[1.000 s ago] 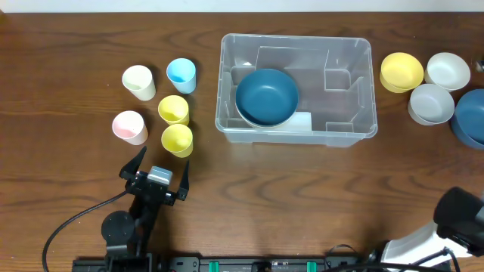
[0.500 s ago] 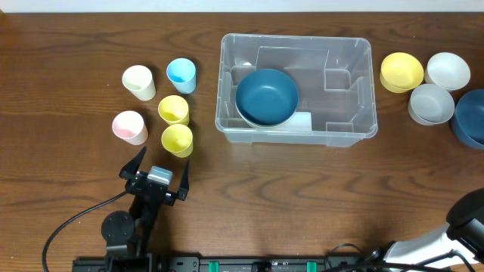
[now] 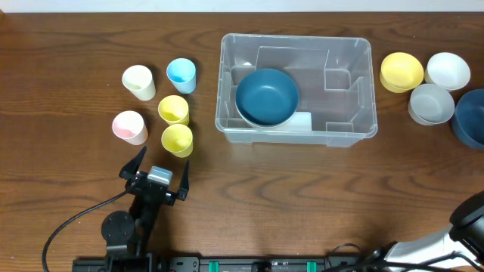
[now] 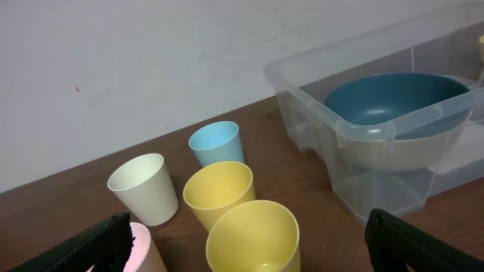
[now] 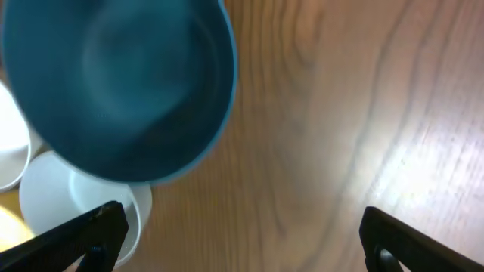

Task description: Pack container

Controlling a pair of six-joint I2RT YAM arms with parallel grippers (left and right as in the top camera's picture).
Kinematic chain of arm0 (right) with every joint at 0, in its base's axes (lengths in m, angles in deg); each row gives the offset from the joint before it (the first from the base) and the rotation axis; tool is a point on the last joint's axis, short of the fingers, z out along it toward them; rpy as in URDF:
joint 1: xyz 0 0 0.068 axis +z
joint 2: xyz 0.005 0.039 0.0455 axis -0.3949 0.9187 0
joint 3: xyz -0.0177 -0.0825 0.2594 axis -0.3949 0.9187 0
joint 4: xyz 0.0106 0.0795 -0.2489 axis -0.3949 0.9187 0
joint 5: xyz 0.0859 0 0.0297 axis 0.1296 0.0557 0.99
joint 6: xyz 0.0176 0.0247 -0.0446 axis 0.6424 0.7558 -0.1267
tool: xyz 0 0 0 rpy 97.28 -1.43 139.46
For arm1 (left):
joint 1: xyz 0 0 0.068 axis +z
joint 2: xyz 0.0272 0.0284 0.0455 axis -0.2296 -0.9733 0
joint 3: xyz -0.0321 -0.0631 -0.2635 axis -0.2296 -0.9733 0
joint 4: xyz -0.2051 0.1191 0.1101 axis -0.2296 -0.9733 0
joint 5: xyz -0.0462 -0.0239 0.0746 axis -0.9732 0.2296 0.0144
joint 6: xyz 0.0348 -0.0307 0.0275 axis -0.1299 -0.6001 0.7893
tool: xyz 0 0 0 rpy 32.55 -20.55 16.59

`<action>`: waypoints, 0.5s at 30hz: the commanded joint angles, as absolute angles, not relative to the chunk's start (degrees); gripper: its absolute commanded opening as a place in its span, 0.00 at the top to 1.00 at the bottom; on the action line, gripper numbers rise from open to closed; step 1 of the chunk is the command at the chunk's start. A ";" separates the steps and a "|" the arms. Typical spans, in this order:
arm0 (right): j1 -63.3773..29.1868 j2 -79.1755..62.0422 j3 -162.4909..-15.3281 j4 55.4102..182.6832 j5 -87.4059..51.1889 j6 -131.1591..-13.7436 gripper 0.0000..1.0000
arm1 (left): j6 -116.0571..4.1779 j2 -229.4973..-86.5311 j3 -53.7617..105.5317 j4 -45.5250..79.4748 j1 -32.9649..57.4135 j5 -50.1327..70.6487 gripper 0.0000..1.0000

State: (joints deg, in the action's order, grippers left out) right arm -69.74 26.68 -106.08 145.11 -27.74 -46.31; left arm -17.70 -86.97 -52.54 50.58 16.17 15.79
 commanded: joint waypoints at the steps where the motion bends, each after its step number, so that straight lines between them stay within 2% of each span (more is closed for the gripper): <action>1: -70.24 26.74 -102.54 140.63 -28.94 -45.13 0.01 | -16.76 -86.60 -53.76 48.79 16.43 15.46 0.02; 6: -70.24 27.36 -98.89 133.29 -28.83 -45.31 0.01 | -16.76 -86.60 -53.76 48.79 16.43 15.46 0.02; 15: -70.72 34.81 -98.91 130.12 -28.68 -46.33 0.01 | -16.76 -86.60 -53.76 48.81 16.43 15.46 0.02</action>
State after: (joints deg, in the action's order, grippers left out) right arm -69.91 31.90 -99.30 130.10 -28.13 -46.18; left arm -17.70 -86.95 -52.54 50.58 16.17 15.79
